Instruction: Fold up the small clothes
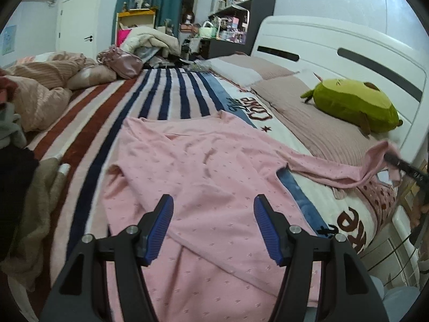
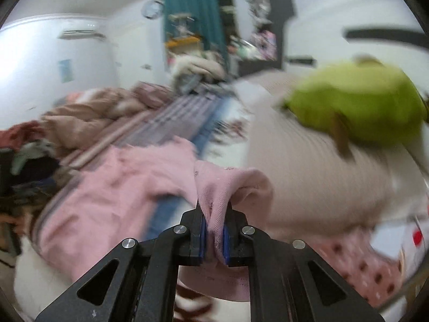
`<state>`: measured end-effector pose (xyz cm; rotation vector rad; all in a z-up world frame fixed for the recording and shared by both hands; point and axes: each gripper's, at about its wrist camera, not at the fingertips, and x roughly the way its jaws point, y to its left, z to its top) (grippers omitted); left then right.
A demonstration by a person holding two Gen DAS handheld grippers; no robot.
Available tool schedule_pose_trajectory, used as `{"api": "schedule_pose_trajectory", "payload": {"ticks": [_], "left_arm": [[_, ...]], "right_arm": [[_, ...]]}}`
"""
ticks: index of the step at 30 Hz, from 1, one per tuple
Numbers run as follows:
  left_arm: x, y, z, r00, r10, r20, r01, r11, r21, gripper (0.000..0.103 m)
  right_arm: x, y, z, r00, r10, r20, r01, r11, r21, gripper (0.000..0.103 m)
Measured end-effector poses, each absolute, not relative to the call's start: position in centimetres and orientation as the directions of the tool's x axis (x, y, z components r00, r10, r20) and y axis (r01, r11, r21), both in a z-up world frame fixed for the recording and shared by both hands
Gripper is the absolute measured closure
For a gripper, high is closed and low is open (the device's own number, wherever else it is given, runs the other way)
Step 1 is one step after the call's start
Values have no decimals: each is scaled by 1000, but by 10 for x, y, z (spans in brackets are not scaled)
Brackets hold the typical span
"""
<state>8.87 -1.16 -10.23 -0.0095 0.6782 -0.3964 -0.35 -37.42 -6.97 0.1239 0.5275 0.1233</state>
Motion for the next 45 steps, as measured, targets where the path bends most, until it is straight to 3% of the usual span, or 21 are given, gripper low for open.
{"api": "schedule_pose_trajectory", "payload": {"ticks": [5,8,12,15,19,24,27,29,31,36,41,44,45], "left_arm": [[78,20,-97,752,-329,-571,307,942,-138,44],[72,43,-93,771,-312,-555,289,948,-131,44],[67,79,-88,796,-296,-528,258,955,-146,44],[66,96,-89,795,-293,-531,259,956,-139,43],[67,110,-100,786,-294,-543,265,955,-134,43],[74,118,-114,774,-296,-560,254,955,-155,43],[78,117,-117,766,-304,-567,255,952,-166,43],[79,113,-117,758,-317,-570,272,948,-165,43],[79,107,-116,747,-341,-570,296,939,-174,43],[81,74,-122,689,-427,-586,392,899,-195,43],[84,29,-147,559,-533,-635,515,823,-238,44],[89,4,-163,516,-523,-679,533,816,-223,70],[92,-3,-168,507,-511,-694,535,818,-211,73]], "right_arm": [[13,-289,-25,861,326,-391,-286,945,157,99],[33,-236,-19,819,428,-381,-394,904,167,99],[57,-162,-32,701,559,-443,-527,824,207,99],[73,-109,-69,577,606,-547,-590,773,234,99],[86,-68,-136,414,600,-685,-609,742,281,98],[95,-60,-181,268,627,-731,-568,716,406,92],[95,-69,-178,272,640,-719,-564,711,420,83],[91,-78,-163,312,647,-696,-582,709,399,49],[84,-90,-144,344,664,-664,-612,694,378,35],[81,-139,-115,467,648,-602,-556,744,370,35],[87,-196,-121,593,520,-615,-389,854,347,35],[93,-220,-131,609,478,-633,-321,879,353,35],[94,-227,-133,615,455,-644,-299,890,343,35]]}}
